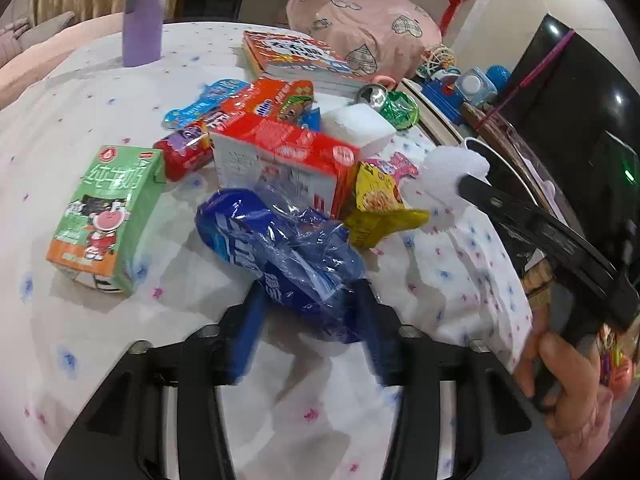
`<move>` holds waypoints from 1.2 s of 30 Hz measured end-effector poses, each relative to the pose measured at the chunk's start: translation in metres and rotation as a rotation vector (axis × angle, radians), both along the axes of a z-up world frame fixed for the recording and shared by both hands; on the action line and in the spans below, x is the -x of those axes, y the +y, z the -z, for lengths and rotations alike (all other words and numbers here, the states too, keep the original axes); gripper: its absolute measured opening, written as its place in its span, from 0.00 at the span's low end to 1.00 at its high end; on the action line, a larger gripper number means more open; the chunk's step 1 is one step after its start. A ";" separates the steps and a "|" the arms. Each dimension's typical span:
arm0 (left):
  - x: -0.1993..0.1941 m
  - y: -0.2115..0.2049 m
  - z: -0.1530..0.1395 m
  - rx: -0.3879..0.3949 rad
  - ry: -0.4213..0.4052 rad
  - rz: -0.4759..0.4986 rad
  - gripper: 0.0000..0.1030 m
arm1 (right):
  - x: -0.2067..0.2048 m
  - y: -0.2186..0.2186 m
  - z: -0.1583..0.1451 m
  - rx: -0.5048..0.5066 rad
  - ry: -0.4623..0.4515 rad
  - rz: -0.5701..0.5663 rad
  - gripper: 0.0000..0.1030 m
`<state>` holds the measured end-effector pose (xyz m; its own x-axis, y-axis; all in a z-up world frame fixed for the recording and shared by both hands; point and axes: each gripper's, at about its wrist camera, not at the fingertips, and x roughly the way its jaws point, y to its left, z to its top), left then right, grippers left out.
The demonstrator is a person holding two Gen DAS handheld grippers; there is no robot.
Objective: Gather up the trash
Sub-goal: 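Grasp the blue plastic bag with the left tool while the right tool grasps the white foam net, then move both held items over the bin and open both tools to release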
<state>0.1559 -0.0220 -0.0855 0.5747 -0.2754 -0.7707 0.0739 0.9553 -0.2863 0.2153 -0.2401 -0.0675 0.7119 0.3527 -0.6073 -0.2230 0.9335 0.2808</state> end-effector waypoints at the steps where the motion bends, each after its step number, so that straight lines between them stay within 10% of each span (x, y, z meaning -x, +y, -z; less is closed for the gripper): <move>1: 0.000 -0.001 0.000 -0.004 -0.006 0.003 0.39 | -0.006 0.002 0.003 0.012 0.008 -0.004 0.52; 5: 0.001 -0.001 -0.003 -0.006 -0.023 0.012 0.32 | -0.028 0.008 0.018 0.076 0.036 -0.004 0.35; 7: 0.004 -0.002 -0.005 -0.010 -0.032 0.019 0.30 | -0.033 0.008 0.021 0.079 0.051 -0.017 0.11; 36: 0.003 -0.111 -0.061 -0.010 -0.183 0.292 0.26 | 0.045 -0.092 -0.031 -0.119 -0.037 0.079 0.08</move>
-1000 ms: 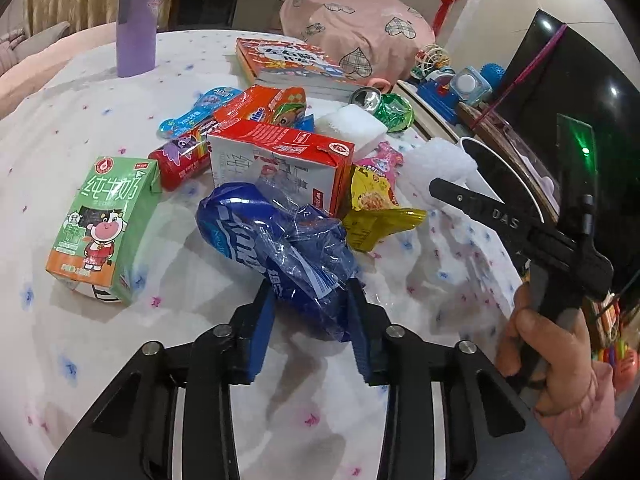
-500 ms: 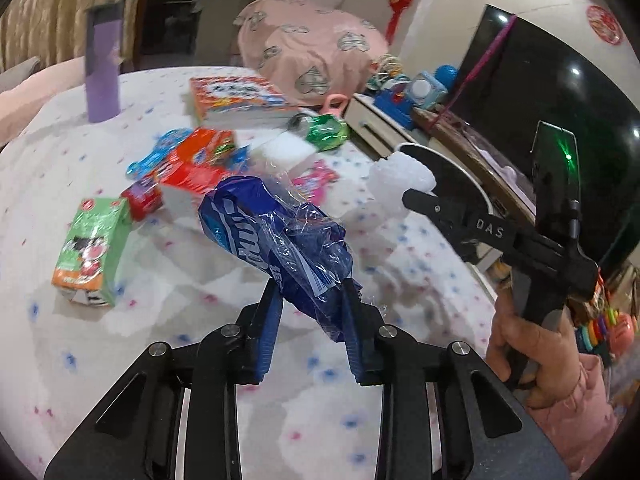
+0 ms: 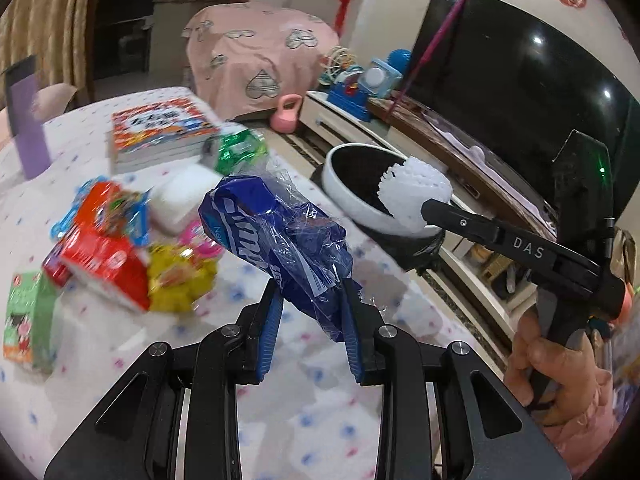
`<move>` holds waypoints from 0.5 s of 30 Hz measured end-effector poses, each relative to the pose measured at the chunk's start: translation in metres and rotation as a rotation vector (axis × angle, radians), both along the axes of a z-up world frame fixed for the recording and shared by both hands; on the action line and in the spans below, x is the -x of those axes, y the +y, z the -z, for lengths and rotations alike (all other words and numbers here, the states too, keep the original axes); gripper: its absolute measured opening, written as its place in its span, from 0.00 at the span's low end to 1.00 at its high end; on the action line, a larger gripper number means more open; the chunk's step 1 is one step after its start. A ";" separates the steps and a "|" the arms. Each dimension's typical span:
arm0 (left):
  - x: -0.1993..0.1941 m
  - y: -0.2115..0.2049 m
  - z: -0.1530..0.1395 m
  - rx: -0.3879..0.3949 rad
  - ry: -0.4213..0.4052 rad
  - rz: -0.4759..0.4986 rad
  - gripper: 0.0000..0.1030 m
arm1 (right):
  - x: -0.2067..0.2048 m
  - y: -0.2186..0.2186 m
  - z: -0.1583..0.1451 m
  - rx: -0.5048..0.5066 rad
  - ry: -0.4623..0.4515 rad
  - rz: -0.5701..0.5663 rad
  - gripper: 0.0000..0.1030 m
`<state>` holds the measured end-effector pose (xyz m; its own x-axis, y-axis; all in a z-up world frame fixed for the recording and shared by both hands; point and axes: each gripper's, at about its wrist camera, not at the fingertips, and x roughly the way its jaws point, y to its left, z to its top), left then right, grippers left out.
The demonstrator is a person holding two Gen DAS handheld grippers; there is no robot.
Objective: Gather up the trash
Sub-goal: 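Move both held items over the bin and open both tools to release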
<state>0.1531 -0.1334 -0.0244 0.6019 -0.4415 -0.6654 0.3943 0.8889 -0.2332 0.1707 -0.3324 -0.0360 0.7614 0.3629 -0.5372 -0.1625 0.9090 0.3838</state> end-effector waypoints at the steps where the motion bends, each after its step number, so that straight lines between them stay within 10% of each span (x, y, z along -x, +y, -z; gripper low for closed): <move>1: -0.002 -0.005 -0.001 -0.004 -0.004 0.008 0.26 | 0.000 -0.003 0.000 -0.002 -0.002 0.005 0.08; 15: -0.043 -0.070 -0.008 -0.052 -0.015 0.092 0.26 | -0.019 -0.061 0.002 -0.011 0.012 0.071 0.08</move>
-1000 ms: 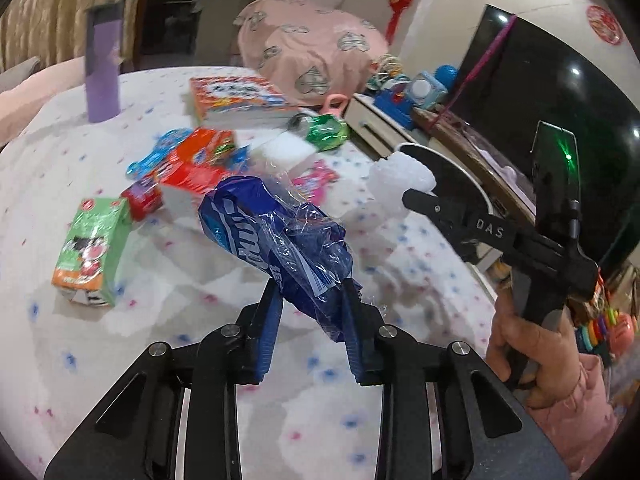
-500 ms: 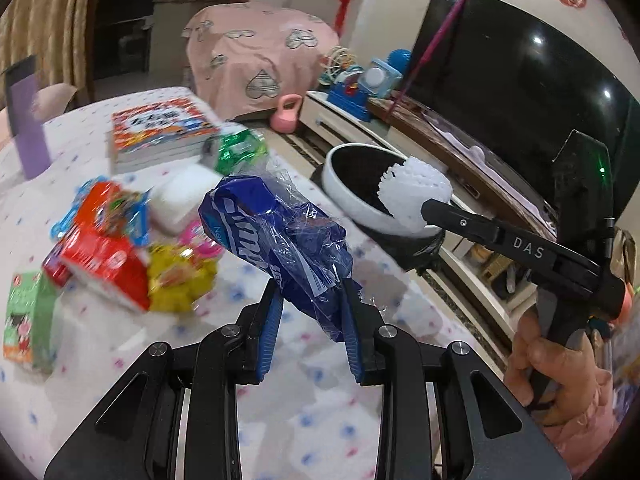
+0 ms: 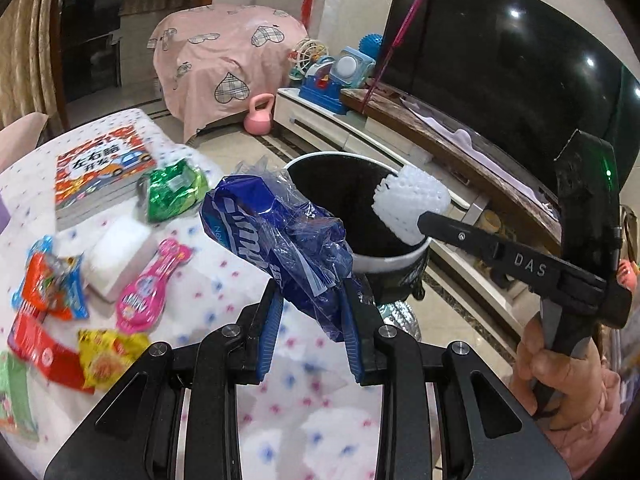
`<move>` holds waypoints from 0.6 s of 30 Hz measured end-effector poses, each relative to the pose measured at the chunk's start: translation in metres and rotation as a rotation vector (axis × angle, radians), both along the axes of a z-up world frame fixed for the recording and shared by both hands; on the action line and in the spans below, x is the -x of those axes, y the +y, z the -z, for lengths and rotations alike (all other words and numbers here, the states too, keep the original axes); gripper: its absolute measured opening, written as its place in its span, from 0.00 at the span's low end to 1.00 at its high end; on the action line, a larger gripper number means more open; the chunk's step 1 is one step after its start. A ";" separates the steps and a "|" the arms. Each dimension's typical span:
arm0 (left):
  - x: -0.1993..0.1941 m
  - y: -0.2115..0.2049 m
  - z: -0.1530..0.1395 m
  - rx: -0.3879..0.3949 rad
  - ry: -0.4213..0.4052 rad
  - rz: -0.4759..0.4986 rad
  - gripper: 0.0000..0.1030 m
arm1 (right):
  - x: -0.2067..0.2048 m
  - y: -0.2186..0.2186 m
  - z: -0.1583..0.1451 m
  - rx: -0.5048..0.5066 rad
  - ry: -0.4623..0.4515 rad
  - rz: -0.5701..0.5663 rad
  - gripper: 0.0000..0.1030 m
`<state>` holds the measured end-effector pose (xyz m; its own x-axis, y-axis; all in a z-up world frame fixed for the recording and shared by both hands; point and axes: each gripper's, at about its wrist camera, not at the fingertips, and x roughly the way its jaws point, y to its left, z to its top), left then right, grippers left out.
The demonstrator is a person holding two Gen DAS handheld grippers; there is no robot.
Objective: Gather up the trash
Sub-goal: 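Move both held items over the bin and open both tools to release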
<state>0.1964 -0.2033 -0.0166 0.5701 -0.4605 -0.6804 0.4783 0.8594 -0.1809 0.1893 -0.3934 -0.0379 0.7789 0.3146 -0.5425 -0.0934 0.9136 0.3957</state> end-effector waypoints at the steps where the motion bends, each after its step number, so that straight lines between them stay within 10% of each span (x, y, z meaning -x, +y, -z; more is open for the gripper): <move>1: -0.002 -0.004 -0.001 -0.002 0.000 0.002 0.26 | -0.002 -0.003 0.000 0.000 0.003 0.002 0.08; 18: -0.069 -0.067 0.007 -0.069 0.062 0.067 0.26 | -0.041 -0.039 0.010 -0.022 0.060 -0.008 0.08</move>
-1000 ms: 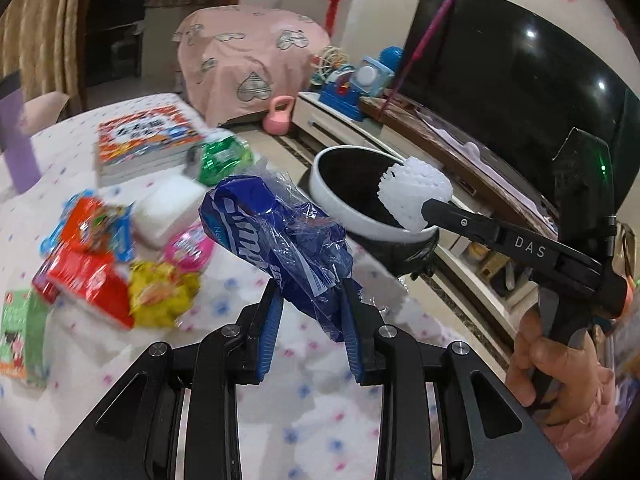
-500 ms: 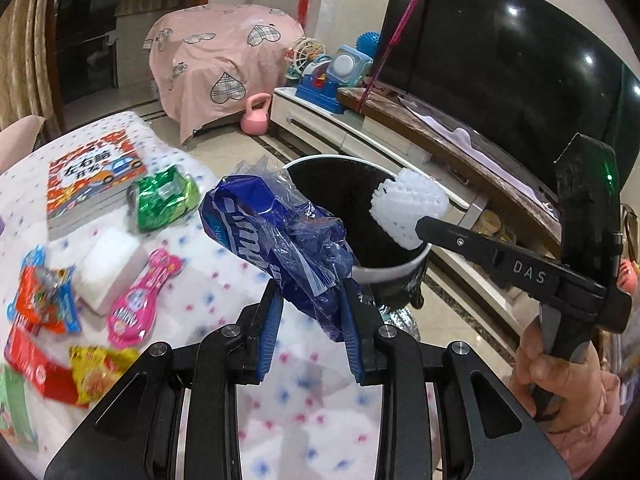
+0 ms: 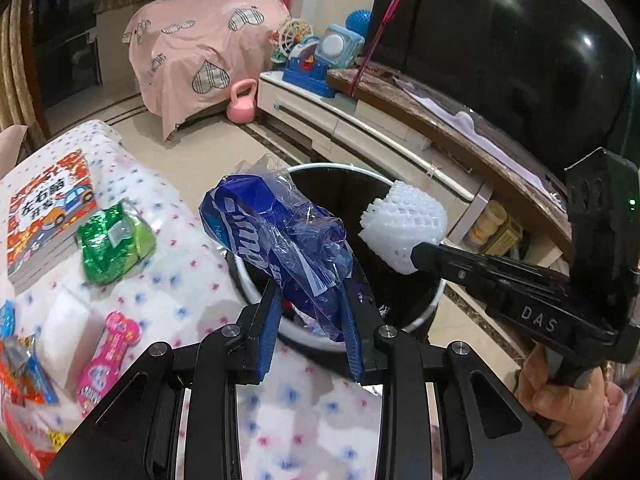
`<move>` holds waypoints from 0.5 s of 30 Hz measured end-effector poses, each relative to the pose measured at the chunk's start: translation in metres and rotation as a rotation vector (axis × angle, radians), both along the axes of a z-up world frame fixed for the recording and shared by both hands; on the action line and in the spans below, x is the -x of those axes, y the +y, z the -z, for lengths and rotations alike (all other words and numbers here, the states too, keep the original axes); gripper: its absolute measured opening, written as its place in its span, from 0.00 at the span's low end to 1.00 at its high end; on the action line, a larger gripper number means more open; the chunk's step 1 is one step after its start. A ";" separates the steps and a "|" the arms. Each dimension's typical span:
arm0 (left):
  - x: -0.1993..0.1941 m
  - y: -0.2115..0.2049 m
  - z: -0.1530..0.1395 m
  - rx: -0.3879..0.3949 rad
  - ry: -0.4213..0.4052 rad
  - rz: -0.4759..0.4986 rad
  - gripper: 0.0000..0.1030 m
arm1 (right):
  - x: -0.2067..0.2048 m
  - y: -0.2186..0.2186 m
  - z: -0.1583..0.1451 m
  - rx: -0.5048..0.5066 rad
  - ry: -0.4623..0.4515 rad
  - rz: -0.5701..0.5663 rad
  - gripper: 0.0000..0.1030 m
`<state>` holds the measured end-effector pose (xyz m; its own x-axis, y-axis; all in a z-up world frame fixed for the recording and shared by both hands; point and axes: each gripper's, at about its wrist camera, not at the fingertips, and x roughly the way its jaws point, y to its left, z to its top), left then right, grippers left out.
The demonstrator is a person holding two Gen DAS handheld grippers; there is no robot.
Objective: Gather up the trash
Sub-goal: 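Move both held items over the bin and open both tools to release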
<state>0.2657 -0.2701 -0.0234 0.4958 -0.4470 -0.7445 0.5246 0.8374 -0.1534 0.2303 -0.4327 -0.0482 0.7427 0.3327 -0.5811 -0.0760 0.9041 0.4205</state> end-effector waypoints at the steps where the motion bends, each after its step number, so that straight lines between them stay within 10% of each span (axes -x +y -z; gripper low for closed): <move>1: 0.000 -0.001 0.002 -0.001 0.003 0.001 0.27 | -0.002 0.000 0.001 0.003 0.004 -0.002 0.08; 15: -0.007 -0.003 0.009 -0.010 0.031 -0.028 0.60 | -0.002 -0.015 0.019 -0.053 0.056 0.025 0.30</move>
<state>0.2725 -0.2730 -0.0328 0.4848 -0.4257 -0.7640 0.4963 0.8532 -0.1604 0.2325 -0.4481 -0.0673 0.7184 0.3458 -0.6036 -0.0286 0.8816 0.4711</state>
